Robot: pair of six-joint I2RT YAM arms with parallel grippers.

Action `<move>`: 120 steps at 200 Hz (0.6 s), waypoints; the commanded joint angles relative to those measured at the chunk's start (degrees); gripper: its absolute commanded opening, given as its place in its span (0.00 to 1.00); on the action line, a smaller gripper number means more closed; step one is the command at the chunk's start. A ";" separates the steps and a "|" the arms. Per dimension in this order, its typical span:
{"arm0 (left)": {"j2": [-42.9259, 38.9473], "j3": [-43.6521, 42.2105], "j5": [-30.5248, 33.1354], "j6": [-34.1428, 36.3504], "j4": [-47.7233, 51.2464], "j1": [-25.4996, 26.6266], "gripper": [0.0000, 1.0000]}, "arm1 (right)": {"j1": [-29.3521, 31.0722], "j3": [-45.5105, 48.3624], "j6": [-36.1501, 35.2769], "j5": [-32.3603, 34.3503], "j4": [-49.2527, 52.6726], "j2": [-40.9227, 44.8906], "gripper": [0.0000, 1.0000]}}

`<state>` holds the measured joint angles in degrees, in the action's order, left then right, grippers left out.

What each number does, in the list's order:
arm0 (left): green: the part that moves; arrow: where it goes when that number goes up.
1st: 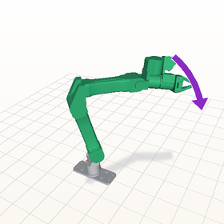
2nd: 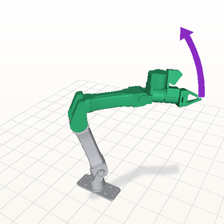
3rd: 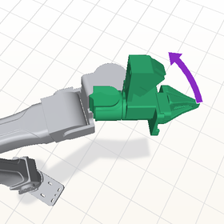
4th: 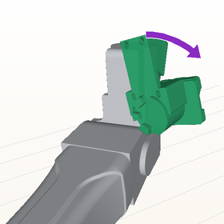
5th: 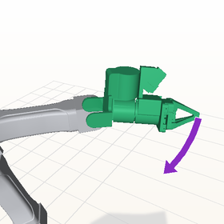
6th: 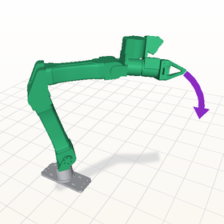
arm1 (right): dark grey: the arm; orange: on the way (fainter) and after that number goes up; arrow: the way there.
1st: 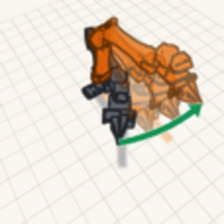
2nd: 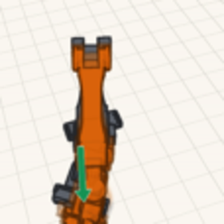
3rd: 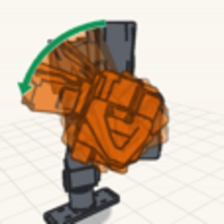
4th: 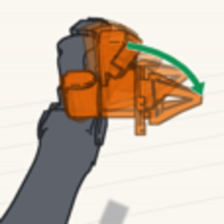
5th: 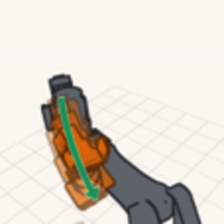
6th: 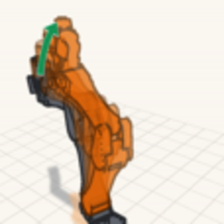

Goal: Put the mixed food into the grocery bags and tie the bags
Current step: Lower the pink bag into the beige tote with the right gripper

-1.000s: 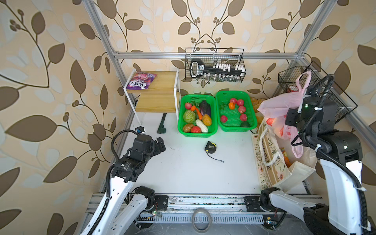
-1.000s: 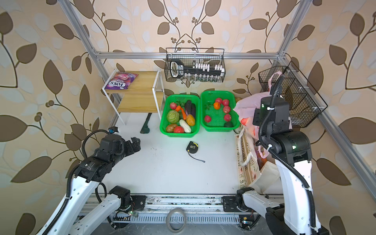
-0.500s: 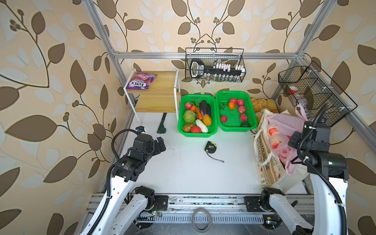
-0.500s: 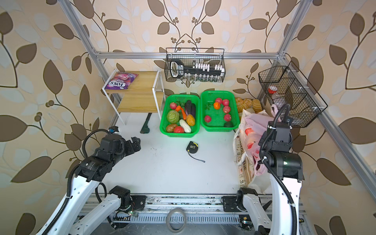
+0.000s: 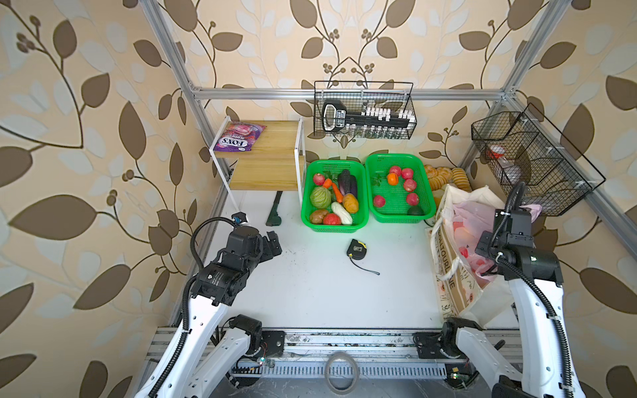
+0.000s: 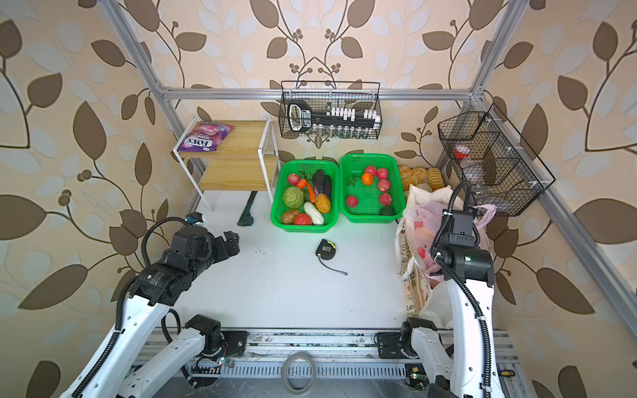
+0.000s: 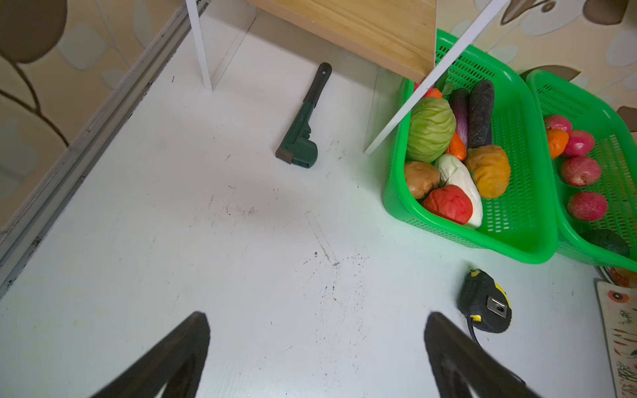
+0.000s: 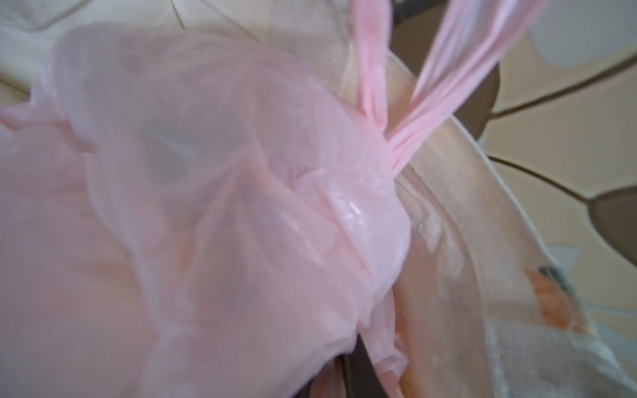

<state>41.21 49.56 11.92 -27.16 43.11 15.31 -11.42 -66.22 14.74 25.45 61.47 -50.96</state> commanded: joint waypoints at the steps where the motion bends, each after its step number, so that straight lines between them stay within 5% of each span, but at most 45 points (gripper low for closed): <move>1: 1.23 0.03 -1.42 0.52 -3.56 -0.19 0.99 | -0.18 -1.25 -2.74 -2.26 -2.87 0.74 0.33; 28: 2.57 0.94 -1.43 0.37 -3.03 -0.19 0.99 | -0.18 -3.51 -4.07 -4.18 -5.26 2.19 0.34; 54: 2.12 0.28 -1.40 0.39 -3.04 -0.19 0.99 | -0.18 -2.42 -4.90 -4.53 -6.54 -0.11 0.45; 120: 1.93 0.60 -0.67 0.70 -2.76 -0.19 0.99 | 0.10 9.51 4.02 0.54 -11.10 -8.33 0.43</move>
<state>43.72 49.56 10.68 -27.18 41.71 15.31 -11.42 -61.25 14.11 22.85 50.94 -58.63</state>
